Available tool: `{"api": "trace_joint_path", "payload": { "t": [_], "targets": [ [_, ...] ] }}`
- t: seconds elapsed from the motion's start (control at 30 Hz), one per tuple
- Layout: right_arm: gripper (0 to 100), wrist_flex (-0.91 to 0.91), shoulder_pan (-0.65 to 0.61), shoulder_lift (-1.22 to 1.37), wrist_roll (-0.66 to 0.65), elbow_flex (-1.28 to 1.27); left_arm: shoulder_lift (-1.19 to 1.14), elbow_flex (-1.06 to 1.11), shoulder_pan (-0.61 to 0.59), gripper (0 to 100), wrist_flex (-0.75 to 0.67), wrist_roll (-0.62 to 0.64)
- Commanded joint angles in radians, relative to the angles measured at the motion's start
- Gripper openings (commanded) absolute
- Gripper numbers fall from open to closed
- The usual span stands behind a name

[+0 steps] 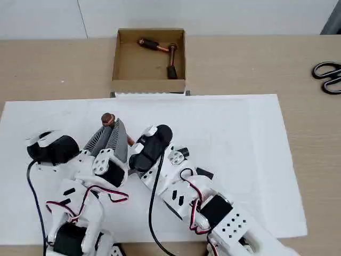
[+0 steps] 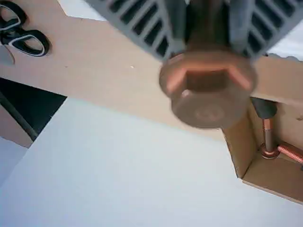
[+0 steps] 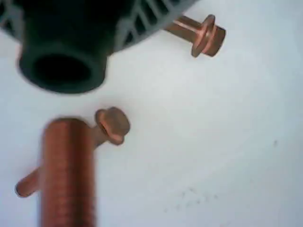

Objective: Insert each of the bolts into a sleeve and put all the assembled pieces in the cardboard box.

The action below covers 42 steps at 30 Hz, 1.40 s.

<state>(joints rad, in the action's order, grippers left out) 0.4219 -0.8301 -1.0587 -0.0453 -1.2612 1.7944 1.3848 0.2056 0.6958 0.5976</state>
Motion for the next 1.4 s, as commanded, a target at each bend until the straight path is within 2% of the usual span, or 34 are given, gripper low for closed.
{"api": "trace_joint_path", "payload": {
  "t": [0.0, 0.33, 0.47, 0.67, 0.93, 1.2, 1.37],
  "targets": [
    [0.4, -0.025, -0.005, -0.015, -0.012, 0.014, 0.014, -0.005, 0.003, 1, 0.008, -0.002],
    [0.4, -0.025, -0.033, -0.016, -0.015, 0.063, 0.017, 0.05, 0.005, 1, 0.008, 0.0],
    [0.4, -0.025, -0.031, -0.016, -0.072, 0.064, 0.017, 0.054, 0.005, 1, 0.008, 0.0],
    [0.4, -0.027, -0.031, -0.016, -0.075, 0.064, 0.017, 0.054, 0.009, 1, 0.009, 0.0],
    [0.4, -0.027, -0.031, -0.016, -0.075, 0.064, 0.018, 0.05, 0.124, 1, 0.1, 0.04],
    [0.4, -0.027, -0.03, -0.016, -0.075, 0.069, 0.018, 0.048, 0.121, 1, 0.098, 0.034],
    [0.4, -0.027, -0.03, -0.016, -0.077, 0.086, 0.018, 0.048, 0.014, 1, 0.069, 0.034]
  ]
}}
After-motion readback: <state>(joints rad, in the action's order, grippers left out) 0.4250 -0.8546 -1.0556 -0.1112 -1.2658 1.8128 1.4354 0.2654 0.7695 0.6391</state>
